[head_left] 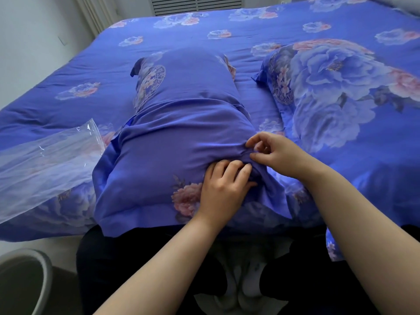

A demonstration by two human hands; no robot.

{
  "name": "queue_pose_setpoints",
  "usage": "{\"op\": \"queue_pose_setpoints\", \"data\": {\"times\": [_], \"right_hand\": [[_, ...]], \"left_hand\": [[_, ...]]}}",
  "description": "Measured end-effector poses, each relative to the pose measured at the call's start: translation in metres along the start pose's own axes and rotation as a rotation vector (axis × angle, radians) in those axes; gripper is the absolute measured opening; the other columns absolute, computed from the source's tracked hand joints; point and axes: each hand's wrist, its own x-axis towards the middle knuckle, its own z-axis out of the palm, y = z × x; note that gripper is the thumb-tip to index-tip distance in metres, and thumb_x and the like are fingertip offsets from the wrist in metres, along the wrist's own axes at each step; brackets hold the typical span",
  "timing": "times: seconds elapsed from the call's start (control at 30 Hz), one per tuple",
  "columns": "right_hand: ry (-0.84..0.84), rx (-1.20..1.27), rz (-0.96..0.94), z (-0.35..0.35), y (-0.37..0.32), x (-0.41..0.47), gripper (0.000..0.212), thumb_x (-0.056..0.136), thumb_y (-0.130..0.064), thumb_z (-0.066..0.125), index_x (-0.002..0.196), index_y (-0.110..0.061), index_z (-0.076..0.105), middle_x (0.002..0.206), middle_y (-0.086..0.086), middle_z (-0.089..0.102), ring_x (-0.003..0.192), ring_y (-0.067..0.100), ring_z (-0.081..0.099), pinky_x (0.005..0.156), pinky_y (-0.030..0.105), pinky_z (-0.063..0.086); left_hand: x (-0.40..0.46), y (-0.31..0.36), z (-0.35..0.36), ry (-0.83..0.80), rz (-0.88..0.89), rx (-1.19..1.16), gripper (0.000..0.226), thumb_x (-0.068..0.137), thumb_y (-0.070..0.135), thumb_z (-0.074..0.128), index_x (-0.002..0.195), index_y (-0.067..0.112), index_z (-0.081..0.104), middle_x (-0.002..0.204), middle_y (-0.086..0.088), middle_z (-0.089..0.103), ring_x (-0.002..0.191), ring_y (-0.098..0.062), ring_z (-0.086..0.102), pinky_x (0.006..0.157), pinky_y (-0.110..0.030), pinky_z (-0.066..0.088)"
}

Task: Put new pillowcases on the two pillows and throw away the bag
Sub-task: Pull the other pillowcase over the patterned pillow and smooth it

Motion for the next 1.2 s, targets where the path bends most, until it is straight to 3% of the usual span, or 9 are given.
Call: {"op": "queue_pose_setpoints", "data": {"times": [0.1, 0.23, 0.33, 0.57, 0.67, 0.77, 1.0, 1.07, 1.2], "right_hand": [[0.081, 0.140, 0.019, 0.000, 0.001, 0.003, 0.022, 0.085, -0.019, 0.068, 0.104, -0.028, 0.063, 0.077, -0.005, 0.055, 0.056, 0.008, 0.051, 0.062, 0.027, 0.050], [0.146, -0.200, -0.078, 0.008, 0.004, 0.010, 0.007, 0.082, -0.020, 0.070, 0.087, -0.020, 0.065, 0.094, -0.002, 0.050, 0.068, 0.006, 0.047, 0.076, 0.028, 0.043], [0.198, -0.261, -0.090, 0.014, 0.003, 0.013, 0.006, 0.088, -0.018, 0.063, 0.088, -0.012, 0.060, 0.095, -0.002, 0.047, 0.077, 0.013, 0.046, 0.079, 0.028, 0.040], [0.066, -0.163, -0.117, 0.006, 0.007, 0.013, 0.018, 0.082, -0.017, 0.071, 0.095, -0.017, 0.057, 0.105, -0.003, 0.044, 0.077, 0.010, 0.049, 0.074, 0.006, 0.035], [0.118, -0.272, -0.148, 0.014, 0.011, 0.018, 0.011, 0.087, -0.017, 0.065, 0.088, -0.008, 0.059, 0.105, 0.008, 0.050, 0.086, 0.021, 0.054, 0.087, 0.026, 0.041], [0.232, -0.296, -0.199, 0.017, 0.015, 0.018, 0.014, 0.092, -0.018, 0.058, 0.089, -0.004, 0.056, 0.096, 0.009, 0.052, 0.083, 0.022, 0.050, 0.085, 0.040, 0.041], [0.429, -0.268, -0.236, 0.023, -0.002, 0.015, 0.025, 0.095, -0.024, 0.046, 0.091, 0.000, 0.051, 0.084, 0.013, 0.062, 0.075, 0.037, 0.057, 0.062, 0.035, 0.032], [0.390, -0.272, -0.220, 0.024, -0.008, 0.018, 0.021, 0.097, -0.021, 0.048, 0.096, 0.000, 0.050, 0.081, 0.014, 0.062, 0.074, 0.037, 0.056, 0.062, 0.033, 0.027], [0.204, -0.302, -0.267, 0.020, -0.018, 0.029, 0.017, 0.097, -0.021, 0.047, 0.100, -0.004, 0.047, 0.086, 0.020, 0.064, 0.078, 0.042, 0.057, 0.064, 0.039, 0.035]], "left_hand": [[-0.005, 0.003, 0.003, -0.015, 0.019, 0.035, 0.027, 0.085, 0.040, 0.064, 0.101, 0.018, 0.069, 0.101, 0.000, 0.066, 0.089, -0.026, 0.055, 0.082, -0.040, 0.044], [-0.004, 0.006, 0.008, 0.002, 0.019, 0.069, 0.010, 0.087, 0.029, 0.064, 0.087, 0.020, 0.068, 0.090, 0.005, 0.065, 0.086, -0.023, 0.053, 0.077, -0.040, 0.041], [-0.001, 0.008, 0.008, 0.006, 0.014, 0.080, 0.008, 0.080, 0.017, 0.069, 0.075, 0.022, 0.064, 0.078, 0.006, 0.062, 0.082, -0.023, 0.052, 0.075, -0.039, 0.039], [0.003, 0.012, 0.003, -0.053, 0.056, 0.058, 0.011, 0.074, 0.012, 0.067, 0.069, 0.021, 0.065, 0.069, 0.004, 0.058, 0.075, -0.024, 0.052, 0.071, -0.038, 0.038], [0.003, 0.013, 0.001, -0.078, 0.069, 0.038, 0.012, 0.074, 0.010, 0.066, 0.067, 0.020, 0.064, 0.067, 0.002, 0.056, 0.071, -0.026, 0.054, 0.068, -0.037, 0.039], [0.007, 0.013, -0.004, -0.091, 0.061, 0.033, 0.015, 0.075, 0.010, 0.063, 0.063, 0.019, 0.060, 0.065, 0.002, 0.054, 0.069, -0.026, 0.052, 0.068, -0.036, 0.038], [0.016, 0.019, -0.014, -0.160, -0.024, -0.036, 0.020, 0.079, 0.016, 0.057, 0.059, 0.017, 0.056, 0.062, 0.000, 0.055, 0.065, -0.025, 0.050, 0.067, -0.035, 0.035], [0.018, 0.016, -0.015, -0.175, -0.059, 0.004, 0.019, 0.078, 0.015, 0.060, 0.060, 0.018, 0.054, 0.061, 0.001, 0.055, 0.065, -0.024, 0.050, 0.066, -0.034, 0.035], [0.018, 0.016, -0.020, -0.214, -0.094, 0.042, 0.020, 0.073, 0.015, 0.063, 0.060, 0.019, 0.050, 0.060, 0.000, 0.054, 0.064, -0.025, 0.051, 0.064, -0.034, 0.033]]}}
